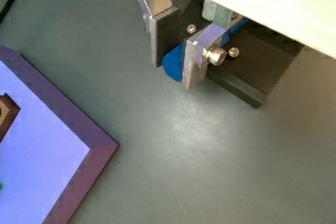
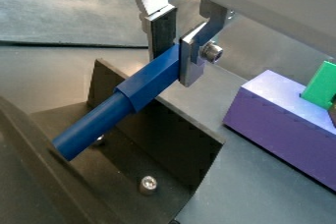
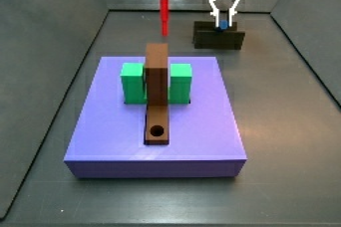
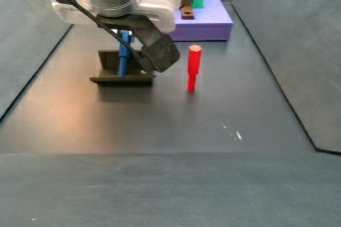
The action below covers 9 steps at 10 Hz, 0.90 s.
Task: Pick up the blue object. Move up. Place the blue object on the fixture. Regrasp the blue object. Move to above the board. Insert the blue object.
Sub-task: Place the blue object on the fixture.
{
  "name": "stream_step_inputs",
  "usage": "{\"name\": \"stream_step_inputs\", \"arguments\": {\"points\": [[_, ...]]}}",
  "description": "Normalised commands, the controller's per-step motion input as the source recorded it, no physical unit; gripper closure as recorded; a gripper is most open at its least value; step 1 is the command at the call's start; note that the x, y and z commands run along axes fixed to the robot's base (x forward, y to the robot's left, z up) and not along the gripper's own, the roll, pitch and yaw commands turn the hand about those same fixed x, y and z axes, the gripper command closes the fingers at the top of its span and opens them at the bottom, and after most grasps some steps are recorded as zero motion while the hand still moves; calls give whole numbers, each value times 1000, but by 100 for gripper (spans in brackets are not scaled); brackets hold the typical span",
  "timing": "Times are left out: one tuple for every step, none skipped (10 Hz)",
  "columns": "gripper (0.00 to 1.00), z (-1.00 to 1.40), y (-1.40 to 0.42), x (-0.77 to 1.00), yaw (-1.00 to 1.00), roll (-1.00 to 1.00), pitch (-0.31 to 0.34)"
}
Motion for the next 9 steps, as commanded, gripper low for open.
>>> {"name": "stream_step_inputs", "arguments": {"points": [[100,-160,54,0,0,-20,0],[100,-106,40,0,0,-94,0],[100,0,11,9,0,-269,0],[100,131,49,71,0,-454,0],[100,109,77,91,0,-426,0],[100,43,54,40,0,-186,0],[100,37,57,97,0,0,69],[100,-34,66,80,-14,-71,0],[100,-234,37,71,-40,-209,-63]]}}
